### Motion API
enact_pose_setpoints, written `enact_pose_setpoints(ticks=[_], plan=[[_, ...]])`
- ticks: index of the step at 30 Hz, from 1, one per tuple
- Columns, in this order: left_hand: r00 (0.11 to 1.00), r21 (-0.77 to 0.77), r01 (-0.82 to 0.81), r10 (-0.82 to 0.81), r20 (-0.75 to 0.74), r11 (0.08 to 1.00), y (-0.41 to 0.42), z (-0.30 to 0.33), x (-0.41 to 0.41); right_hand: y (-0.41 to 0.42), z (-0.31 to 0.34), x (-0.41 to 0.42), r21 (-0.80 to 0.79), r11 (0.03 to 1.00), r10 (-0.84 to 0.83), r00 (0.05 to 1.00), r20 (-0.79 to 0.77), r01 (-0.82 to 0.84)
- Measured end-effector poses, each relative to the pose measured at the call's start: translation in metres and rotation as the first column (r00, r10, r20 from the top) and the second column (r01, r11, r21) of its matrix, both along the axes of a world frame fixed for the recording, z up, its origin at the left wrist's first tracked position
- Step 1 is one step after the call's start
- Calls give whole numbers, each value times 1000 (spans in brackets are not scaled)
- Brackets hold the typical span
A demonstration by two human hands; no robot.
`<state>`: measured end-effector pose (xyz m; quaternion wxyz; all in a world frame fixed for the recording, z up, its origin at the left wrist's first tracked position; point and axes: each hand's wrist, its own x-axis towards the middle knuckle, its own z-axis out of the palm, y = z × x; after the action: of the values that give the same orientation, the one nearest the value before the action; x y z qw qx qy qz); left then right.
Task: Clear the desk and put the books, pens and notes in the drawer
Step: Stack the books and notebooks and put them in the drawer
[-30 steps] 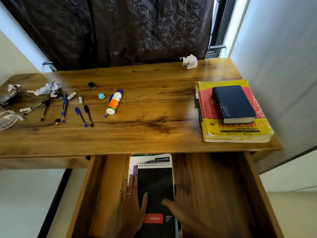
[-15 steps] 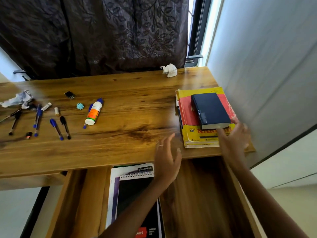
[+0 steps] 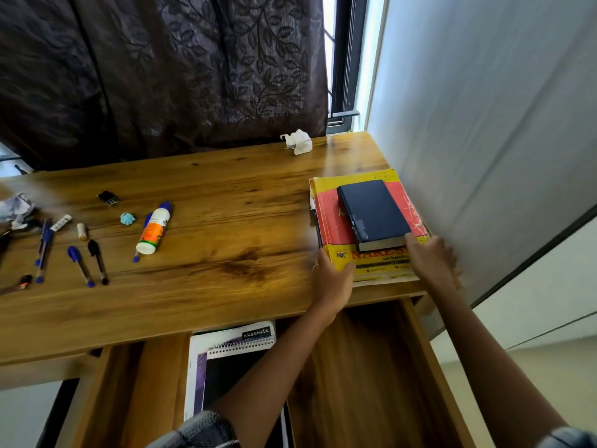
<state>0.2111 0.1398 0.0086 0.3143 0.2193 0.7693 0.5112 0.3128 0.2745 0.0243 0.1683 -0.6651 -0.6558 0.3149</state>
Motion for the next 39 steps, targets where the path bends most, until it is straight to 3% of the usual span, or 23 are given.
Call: enact_pose_setpoints(ticks=[5,10,16,23,27,33,39], plan=[[997,-46,-67,69,39,997,-2,1,13,4,-9,11,-64,997,-40,997,-72,36],[981,-39,-185,187,59,982,-14,1,23,-10,-18,28,-48,998,39,993,-113,-44],[983,27,-181,179,42,983,-56,-12,45,-47,-25,53,-22,996,80,966,-246,-88],[915,-20,-265,258,310,964,-109,-10,61,-84,-23,88,-180,974,42,893,-448,-137],[902,-68,-136,152,404,988,-115,-1,46,-81,-22,93,-337,911,44,867,-497,-239],[917,-107,-30,70,392,994,-125,6,37,-86,-15,100,-282,906,141,852,-504,-316],[856,-230,136,3,518,964,-166,10,36,-119,-7,129,-369,862,169,884,-436,-347]])
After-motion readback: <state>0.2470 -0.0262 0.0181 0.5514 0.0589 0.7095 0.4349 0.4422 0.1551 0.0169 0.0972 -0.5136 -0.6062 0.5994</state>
